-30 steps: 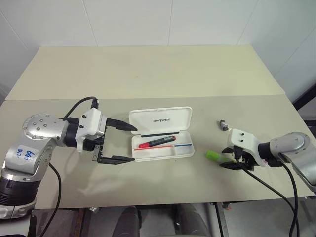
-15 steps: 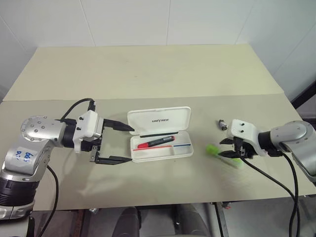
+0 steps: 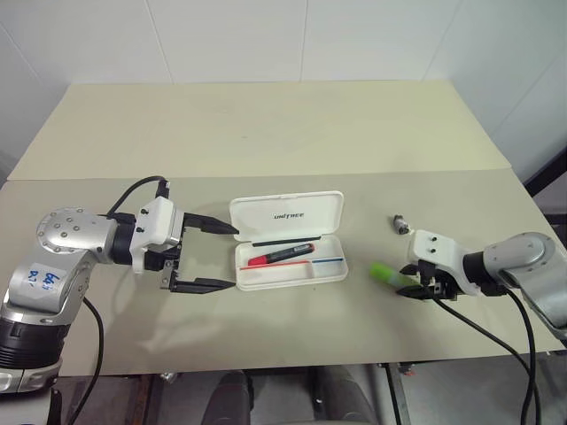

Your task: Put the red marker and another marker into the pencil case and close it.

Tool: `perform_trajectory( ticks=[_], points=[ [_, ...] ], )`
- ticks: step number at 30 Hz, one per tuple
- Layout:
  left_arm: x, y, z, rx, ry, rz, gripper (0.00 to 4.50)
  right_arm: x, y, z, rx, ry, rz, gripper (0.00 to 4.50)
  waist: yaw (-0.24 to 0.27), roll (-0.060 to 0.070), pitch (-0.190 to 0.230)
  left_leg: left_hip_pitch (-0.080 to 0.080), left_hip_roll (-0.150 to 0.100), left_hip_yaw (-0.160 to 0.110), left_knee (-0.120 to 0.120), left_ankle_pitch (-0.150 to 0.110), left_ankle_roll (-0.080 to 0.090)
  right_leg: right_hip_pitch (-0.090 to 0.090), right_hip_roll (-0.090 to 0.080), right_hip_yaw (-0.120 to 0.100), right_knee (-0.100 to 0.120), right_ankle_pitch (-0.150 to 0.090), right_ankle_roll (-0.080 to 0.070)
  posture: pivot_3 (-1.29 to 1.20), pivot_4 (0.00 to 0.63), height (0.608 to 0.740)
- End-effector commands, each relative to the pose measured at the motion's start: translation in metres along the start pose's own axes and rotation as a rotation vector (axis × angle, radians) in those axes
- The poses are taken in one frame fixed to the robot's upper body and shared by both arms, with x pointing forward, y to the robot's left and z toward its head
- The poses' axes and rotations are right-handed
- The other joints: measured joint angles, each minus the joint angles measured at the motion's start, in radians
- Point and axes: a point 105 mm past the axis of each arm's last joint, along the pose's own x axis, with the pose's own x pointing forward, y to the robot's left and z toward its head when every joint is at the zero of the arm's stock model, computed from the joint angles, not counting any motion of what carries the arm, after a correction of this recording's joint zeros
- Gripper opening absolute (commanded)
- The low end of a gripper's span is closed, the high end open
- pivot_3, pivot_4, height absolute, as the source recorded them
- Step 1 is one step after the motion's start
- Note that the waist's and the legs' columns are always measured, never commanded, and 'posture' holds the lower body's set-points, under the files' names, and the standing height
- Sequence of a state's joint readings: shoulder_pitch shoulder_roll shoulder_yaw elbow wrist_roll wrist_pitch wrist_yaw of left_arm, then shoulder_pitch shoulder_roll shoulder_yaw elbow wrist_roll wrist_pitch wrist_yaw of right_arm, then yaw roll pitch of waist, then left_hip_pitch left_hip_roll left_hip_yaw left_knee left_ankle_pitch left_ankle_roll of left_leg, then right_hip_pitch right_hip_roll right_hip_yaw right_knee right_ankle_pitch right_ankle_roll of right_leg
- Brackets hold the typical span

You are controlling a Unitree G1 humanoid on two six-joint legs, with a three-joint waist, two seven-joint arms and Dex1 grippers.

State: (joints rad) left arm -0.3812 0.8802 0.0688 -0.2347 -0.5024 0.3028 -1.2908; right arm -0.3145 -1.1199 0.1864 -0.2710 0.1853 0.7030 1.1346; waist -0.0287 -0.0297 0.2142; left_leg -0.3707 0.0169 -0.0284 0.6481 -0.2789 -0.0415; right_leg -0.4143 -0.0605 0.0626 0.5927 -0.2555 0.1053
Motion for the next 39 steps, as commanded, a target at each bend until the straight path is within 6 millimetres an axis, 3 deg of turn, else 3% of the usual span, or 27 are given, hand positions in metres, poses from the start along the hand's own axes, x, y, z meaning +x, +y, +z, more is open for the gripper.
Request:
perform_trajectory(
  ticks=[1,6,16,18,21,25,39],
  points=[
    [-0.002,0.001,0.008,0.048,-0.002,0.007,4.5,-0.001,0.005,-0.007,0.015,0.04,-0.001,2.19,0.001,0.0,0.0,0.0,0.0,0.0,0.0,0.0,0.0,0.0,0.0,0.0,0.0,0.0,0.0,0.0,0.15,0.74],
    [-0.001,0.002,0.008,0.052,-0.005,0.005,4.5,0.002,0.006,-0.005,0.016,0.029,-0.012,1.08,0.0,-0.001,-0.001,0.0,0.0,0.0,0.0,0.0,0.0,0.0,0.0,0.0,-0.001,0.0,0.0,0.0,0.15,0.74],
    [-0.007,0.001,0.003,0.048,0.015,0.007,4.5,-0.013,-0.006,0.02,-0.084,-0.035,-0.017,1.08,-0.004,0.0,0.0,0.0,0.0,0.001,0.001,0.0,0.0,0.0,0.0,0.0,0.0,0.0,0.0,0.0,0.15,0.74],
    [-0.009,0.001,0.001,0.042,0.019,0.007,4.5,-0.017,-0.008,0.033,-0.127,-0.07,-0.009,1.08,-0.005,0.0,0.0,0.0,0.0,0.001,0.0,0.0,0.0,0.0,0.0,0.0,0.0,0.0,0.0,0.0,0.15,0.74],
    [-0.02,-0.003,-0.008,0.019,0.042,0.024,4.5,-0.02,-0.006,0.072,-0.241,-0.161,0.02,1.08,-0.018,0.001,0.0,0.0,0.001,0.001,-0.001,0.0,0.0,-0.001,0.001,0.001,0.0,0.0,0.0,0.0,0.15,0.74],
    [-0.031,-0.006,-0.018,-0.002,0.078,0.062,4.5,-0.009,0.004,0.1,-0.307,-0.224,0.066,1.08,-0.022,0.001,0.0,0.0,0.002,0.0,-0.001,0.0,0.0,-0.002,0.001,-0.001,0.001,0.0,-0.001,0.0,0.15,0.74],
    [-0.047,-0.018,-0.039,-0.066,0.136,0.128,4.5,0.02,0.046,0.17,-0.443,-0.376,0.211,1.08,-0.019,0.001,0.0,-0.003,0.001,0.0,-0.002,-0.001,-0.001,-0.008,0.0,-0.001,0.008,0.0,0.0,0.0,0.15,0.74]
  ],
)
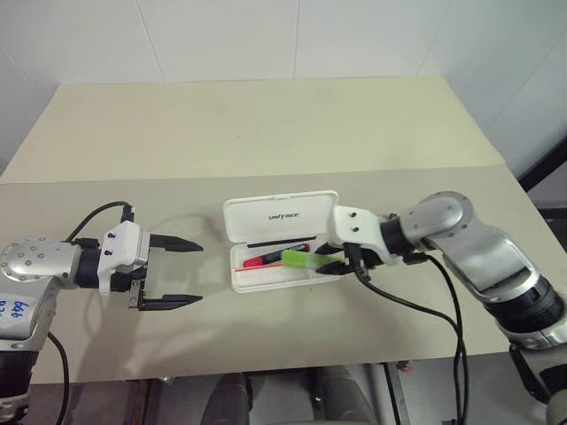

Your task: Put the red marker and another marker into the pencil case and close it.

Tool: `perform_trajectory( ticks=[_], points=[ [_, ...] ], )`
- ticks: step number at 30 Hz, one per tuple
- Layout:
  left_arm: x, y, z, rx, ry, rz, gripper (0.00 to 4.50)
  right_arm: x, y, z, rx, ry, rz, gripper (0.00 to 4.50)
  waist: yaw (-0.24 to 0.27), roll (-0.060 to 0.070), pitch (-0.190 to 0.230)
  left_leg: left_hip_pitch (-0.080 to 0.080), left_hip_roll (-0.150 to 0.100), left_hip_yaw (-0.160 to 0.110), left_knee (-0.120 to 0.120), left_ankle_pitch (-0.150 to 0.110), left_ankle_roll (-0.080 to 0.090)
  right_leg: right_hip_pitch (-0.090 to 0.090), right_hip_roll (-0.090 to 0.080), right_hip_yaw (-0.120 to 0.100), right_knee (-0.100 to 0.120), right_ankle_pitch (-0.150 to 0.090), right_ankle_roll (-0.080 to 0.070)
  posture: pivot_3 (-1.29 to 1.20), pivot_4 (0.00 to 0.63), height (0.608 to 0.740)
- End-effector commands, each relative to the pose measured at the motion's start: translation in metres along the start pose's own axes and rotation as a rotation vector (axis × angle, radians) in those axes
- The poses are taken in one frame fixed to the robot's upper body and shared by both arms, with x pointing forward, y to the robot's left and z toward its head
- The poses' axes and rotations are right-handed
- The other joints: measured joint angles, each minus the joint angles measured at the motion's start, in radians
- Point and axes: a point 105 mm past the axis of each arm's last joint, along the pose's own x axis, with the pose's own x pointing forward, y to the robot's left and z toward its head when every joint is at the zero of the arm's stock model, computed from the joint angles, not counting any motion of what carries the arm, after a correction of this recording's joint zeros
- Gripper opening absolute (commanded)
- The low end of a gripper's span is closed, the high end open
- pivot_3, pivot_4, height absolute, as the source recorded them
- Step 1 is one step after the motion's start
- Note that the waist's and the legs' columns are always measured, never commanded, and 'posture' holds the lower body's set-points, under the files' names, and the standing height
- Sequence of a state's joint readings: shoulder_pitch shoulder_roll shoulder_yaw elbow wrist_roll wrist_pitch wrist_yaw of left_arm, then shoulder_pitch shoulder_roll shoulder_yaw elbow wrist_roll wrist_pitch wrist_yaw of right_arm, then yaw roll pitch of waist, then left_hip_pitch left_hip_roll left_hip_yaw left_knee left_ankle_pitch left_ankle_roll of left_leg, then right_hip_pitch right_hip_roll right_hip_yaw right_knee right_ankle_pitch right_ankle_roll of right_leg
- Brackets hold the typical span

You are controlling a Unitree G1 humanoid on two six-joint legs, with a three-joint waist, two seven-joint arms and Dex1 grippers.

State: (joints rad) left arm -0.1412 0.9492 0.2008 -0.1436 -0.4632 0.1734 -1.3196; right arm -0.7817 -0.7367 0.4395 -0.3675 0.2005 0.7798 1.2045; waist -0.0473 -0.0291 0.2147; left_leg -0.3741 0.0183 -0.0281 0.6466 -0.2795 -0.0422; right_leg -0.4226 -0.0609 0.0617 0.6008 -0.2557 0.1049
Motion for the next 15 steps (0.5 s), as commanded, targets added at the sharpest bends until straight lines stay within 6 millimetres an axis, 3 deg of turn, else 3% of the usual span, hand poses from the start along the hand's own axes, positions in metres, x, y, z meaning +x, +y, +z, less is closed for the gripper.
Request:
perform_trajectory(
  ticks=[1,15],
  points=[
    [-0.008,0.002,0.006,0.039,0.013,0.033,4.5,0.003,-0.001,0.017,-0.065,-0.021,0.004,1.08,0.0,0.0,0.0,-0.001,0.0,0.0,0.0,0.0,0.0,-0.001,0.0,0.0,0.002,0.0,0.0,0.0,0.15,0.74],
    [-0.006,-0.004,0.008,0.026,0.019,0.033,4.5,0.045,0.007,0.041,-0.148,-0.053,0.124,1.08,-0.009,0.0,0.0,-0.001,0.001,-0.001,0.0,0.0,0.0,-0.006,0.001,-0.001,0.01,0.001,0.002,0.0,0.15,0.74]
  ],
)
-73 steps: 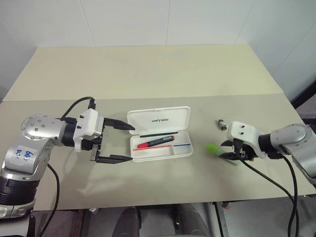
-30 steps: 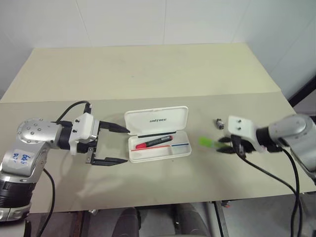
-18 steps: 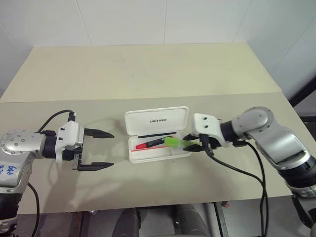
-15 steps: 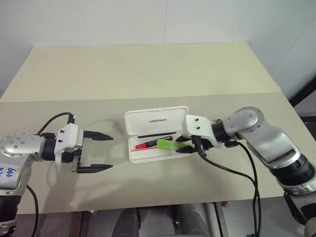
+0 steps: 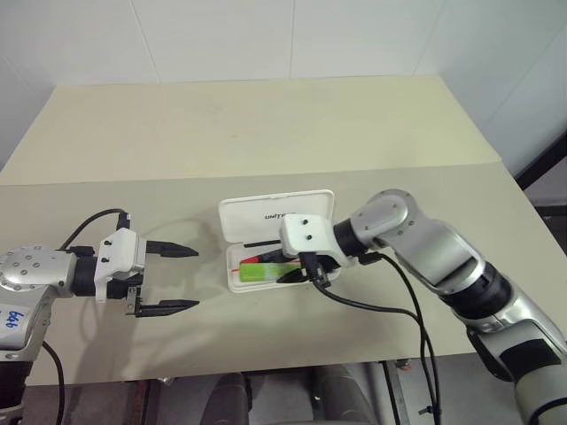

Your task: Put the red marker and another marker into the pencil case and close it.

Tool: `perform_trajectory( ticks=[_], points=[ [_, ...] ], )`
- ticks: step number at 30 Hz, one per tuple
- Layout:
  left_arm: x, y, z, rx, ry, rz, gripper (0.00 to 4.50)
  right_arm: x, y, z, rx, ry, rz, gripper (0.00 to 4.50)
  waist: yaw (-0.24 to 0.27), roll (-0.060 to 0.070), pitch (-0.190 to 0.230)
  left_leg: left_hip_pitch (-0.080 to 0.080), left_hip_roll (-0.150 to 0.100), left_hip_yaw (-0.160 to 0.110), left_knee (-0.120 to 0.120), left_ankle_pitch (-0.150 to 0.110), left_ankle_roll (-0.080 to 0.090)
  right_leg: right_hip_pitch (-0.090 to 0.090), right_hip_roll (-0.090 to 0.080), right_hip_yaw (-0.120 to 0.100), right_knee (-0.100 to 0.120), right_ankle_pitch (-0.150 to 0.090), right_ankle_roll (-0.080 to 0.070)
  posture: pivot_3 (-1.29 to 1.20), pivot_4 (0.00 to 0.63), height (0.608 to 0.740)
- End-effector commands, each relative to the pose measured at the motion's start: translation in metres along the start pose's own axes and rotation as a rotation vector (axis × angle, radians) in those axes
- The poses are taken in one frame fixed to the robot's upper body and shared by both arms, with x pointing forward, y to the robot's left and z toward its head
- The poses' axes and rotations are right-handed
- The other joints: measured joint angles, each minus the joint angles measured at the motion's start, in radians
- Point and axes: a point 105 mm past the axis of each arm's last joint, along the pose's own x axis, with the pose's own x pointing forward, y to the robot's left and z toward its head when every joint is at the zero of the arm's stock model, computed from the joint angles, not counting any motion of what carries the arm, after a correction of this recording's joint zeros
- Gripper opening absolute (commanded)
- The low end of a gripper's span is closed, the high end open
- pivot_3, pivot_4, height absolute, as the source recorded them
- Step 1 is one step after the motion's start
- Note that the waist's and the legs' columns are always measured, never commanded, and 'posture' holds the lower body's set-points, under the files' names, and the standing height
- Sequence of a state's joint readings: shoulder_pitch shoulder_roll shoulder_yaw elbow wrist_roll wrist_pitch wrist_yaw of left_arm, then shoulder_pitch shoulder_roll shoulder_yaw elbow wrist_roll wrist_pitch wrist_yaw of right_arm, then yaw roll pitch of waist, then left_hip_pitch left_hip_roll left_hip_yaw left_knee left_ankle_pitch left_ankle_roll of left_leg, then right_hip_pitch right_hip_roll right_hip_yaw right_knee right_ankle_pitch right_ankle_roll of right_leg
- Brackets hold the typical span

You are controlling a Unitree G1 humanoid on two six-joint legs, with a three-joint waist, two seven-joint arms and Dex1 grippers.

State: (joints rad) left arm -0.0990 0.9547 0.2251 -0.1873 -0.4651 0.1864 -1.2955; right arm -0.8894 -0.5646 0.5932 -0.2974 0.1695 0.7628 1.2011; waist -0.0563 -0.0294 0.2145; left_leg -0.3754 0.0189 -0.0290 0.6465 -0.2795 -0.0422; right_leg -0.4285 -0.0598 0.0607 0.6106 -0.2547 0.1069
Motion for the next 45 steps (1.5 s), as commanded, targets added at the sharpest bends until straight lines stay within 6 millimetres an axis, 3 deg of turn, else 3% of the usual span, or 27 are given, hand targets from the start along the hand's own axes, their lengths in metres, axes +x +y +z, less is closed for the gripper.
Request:
perform_trajectory(
  ticks=[1,31,41,45],
  points=[
    [-0.005,0.0,0.007,0.027,0.007,0.016,4.5,0.005,-0.004,0.008,-0.06,-0.003,-0.004,1.08,0.0,0.0,0.0,0.0,0.0,0.0,0.0,0.0,0.0,0.0,0.0,0.0,0.0,0.0,0.0,0.0,0.15,0.74],
    [-0.004,-0.002,0.009,0.03,0.008,0.049,4.5,0.023,-0.017,-0.003,-0.09,0.054,0.006,1.08,0.0,0.0,0.0,0.0,0.0,0.0,-0.001,0.0,0.0,0.0,0.0,-0.001,0.0,0.0,0.0,0.0,0.15,0.74],
    [-0.002,0.0,0.01,0.036,0.002,0.051,4.5,0.017,-0.03,0.002,-0.102,0.041,-0.043,4.44,-0.001,0.0,0.0,0.0,0.0,0.0,-0.001,0.0,0.0,-0.001,0.0,-0.001,0.001,0.0,0.0,0.0,0.15,0.74],
    [-0.001,0.002,0.01,0.041,0.0,0.049,4.5,0.007,-0.034,0.007,-0.091,0.017,-0.053,4.48,0.0,0.0,0.0,0.0,0.0,0.0,-0.001,0.0,0.0,-0.001,0.0,-0.001,0.0,0.0,0.0,0.0,0.15,0.74]
  ],
)
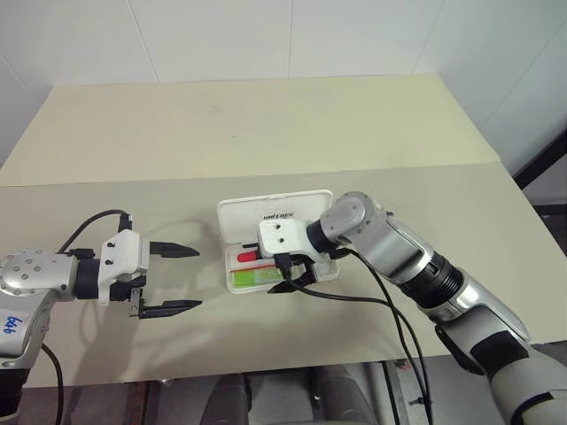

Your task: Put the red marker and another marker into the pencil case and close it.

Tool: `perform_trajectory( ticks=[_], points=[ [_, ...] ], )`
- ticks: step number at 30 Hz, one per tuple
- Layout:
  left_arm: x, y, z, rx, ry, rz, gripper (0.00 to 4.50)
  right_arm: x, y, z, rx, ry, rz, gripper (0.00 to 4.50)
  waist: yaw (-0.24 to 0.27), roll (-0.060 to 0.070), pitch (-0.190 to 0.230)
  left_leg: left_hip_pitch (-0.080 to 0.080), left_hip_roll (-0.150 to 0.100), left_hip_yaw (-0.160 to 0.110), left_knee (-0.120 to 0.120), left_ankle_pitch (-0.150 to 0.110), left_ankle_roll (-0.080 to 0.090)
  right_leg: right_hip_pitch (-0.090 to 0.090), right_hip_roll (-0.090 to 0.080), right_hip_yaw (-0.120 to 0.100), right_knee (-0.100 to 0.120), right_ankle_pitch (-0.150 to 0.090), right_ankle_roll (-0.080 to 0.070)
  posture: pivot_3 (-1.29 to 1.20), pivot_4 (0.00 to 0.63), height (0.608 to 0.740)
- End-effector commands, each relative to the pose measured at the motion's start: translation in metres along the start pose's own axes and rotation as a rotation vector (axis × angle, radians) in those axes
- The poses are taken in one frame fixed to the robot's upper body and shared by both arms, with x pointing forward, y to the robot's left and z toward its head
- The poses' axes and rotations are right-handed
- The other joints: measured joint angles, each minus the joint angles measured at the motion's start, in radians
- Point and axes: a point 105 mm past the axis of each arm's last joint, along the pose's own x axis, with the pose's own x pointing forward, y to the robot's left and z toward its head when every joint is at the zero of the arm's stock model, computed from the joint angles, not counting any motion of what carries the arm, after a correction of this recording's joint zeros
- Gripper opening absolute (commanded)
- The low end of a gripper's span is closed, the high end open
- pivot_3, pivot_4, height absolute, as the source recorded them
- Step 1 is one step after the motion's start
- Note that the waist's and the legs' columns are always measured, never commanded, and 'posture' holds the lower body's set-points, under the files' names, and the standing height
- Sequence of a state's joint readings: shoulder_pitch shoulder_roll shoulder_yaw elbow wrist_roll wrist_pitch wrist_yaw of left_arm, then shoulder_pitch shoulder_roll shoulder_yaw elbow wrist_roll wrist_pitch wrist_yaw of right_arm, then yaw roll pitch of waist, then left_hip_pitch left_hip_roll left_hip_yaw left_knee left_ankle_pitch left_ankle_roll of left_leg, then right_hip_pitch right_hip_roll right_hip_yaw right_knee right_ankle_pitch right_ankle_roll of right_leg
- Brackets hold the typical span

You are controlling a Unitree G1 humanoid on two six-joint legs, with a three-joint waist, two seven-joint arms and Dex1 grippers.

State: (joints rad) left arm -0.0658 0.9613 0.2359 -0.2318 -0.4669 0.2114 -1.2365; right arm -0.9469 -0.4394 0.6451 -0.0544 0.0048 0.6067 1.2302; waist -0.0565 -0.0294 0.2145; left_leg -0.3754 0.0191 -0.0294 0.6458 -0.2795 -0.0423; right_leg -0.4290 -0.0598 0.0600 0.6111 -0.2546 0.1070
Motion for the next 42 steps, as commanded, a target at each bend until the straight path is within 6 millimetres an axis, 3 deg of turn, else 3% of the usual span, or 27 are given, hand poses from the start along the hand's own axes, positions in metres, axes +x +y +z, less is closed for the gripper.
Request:
perform_trajectory(
  ticks=[1,7,16,25,32,41,42],
  points=[
    [-0.002,0.003,0.01,0.051,-0.016,0.009,4.5,-0.019,-0.01,0.015,-0.029,-0.053,-0.042,4.48,0.0,0.0,0.0,0.0,0.0,0.0,0.0,0.0,0.0,0.0,0.0,0.0,0.0,0.0,0.0,0.0,0.15,0.74],
    [0.004,0.005,0.013,0.057,-0.028,-0.014,4.5,-0.049,-0.002,0.003,0.117,-0.109,-0.048,4.48,0.007,0.0,0.0,0.0,0.0,-0.001,0.0,0.0,0.0,0.0,0.0,-0.001,0.0,0.0,0.0,0.0,0.15,0.74],
    [0.02,0.007,0.019,0.059,-0.07,-0.062,4.5,-0.107,0.005,-0.057,0.475,0.011,-0.301,4.48,0.006,0.0,0.0,-0.001,-0.001,0.0,0.0,-0.001,-0.001,0.0,0.0,0.0,-0.001,0.0,0.0,0.0,0.15,0.74],
    [0.038,0.018,0.028,0.091,-0.119,-0.09,4.5,-0.165,-0.027,-0.116,0.731,0.14,-0.742,4.48,0.002,0.0,0.0,-0.001,-0.001,0.001,0.001,0.0,-0.001,0.0,0.0,0.002,-0.002,-0.001,-0.002,0.0,0.15,0.74],
    [0.047,0.023,0.034,0.115,-0.139,-0.105,4.5,-0.17,-0.035,-0.159,0.833,0.229,-0.88,4.48,0.002,0.0,0.0,-0.002,-0.001,0.001,0.0,0.0,-0.001,0.0,0.0,0.002,-0.003,0.003,0.005,0.0,0.15,0.74],
    [0.041,0.023,0.041,0.133,-0.152,-0.099,4.5,-0.17,-0.023,-0.18,0.877,0.325,-0.874,4.48,0.002,0.0,0.0,-0.002,-0.001,0.001,0.0,-0.001,-0.001,0.0,0.0,0.002,-0.004,0.003,0.006,0.0,0.15,0.74],
    [0.04,0.023,0.045,0.139,-0.163,-0.092,4.5,-0.169,-0.022,-0.18,0.883,0.328,-0.867,4.3,0.002,0.0,0.0,-0.002,-0.001,0.001,0.0,-0.001,-0.001,0.0,0.0,0.002,-0.004,0.003,0.006,0.0,0.15,0.74]
  ],
)
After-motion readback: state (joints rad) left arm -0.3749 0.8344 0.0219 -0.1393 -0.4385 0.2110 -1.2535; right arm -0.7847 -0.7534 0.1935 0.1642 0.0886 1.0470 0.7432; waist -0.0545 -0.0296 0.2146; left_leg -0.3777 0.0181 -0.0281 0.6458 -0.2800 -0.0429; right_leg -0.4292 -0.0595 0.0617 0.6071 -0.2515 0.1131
